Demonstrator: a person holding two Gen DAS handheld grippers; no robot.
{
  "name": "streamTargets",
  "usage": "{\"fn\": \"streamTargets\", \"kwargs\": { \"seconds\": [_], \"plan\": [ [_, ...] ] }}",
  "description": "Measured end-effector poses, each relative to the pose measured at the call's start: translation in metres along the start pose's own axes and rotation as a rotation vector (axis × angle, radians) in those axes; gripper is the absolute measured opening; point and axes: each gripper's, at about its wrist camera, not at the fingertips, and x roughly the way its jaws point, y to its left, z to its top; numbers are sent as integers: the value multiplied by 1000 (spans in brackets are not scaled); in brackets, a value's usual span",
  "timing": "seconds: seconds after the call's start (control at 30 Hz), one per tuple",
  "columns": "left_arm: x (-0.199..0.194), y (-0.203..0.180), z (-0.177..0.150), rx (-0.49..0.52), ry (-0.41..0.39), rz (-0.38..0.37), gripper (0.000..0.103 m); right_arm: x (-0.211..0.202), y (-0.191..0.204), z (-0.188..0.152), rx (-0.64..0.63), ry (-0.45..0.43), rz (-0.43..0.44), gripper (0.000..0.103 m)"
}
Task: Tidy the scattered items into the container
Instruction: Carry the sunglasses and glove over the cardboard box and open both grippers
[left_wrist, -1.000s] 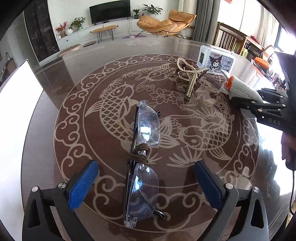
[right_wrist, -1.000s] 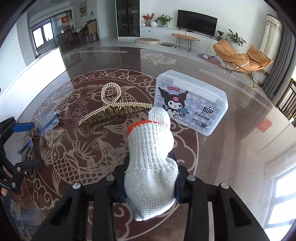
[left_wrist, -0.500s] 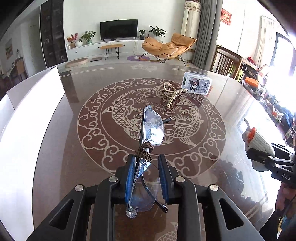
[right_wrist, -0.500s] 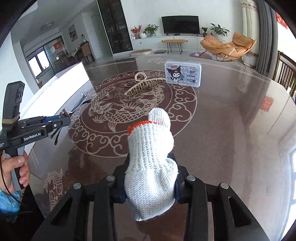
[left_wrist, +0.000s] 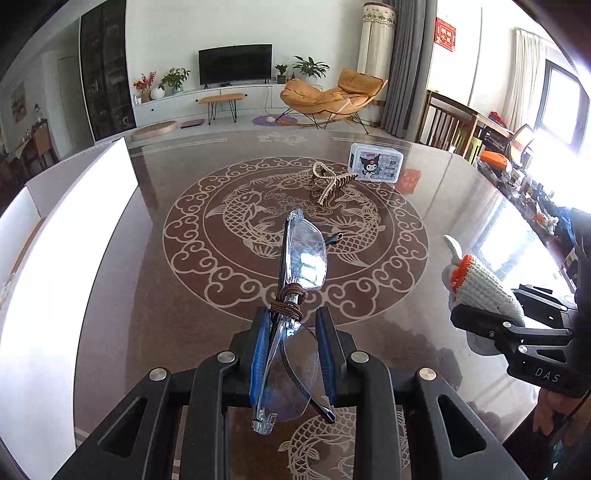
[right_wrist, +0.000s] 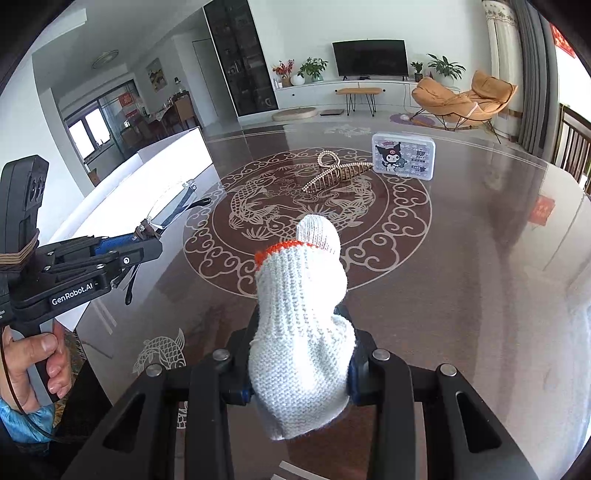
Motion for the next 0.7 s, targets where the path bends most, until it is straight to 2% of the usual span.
{"fn": "streamTargets", "kwargs": {
  "seconds": [0.17,0.33,0.43,0.53,0.63,0.7],
  "plan": [
    [2,13,-17,-66,43,-71,25,21,34,-2,-75,54,33,36],
    [-47,55,1,-142,-36,-101,25,35,82,31,-176,54,92,36],
    [-87,100,21,-168,-102,-55,25,38,123,73,-243,17,147,36],
    [-118,158,41,-199,-143,28,25,43,172,123,-327,-23,209,36],
    [-127,223,62,-233,-143,141,25,55,228,169,-408,-47,274,36],
    [-121,268,74,-279,-120,175,25,69,264,197,-461,-61,290,36]
  ]
}}
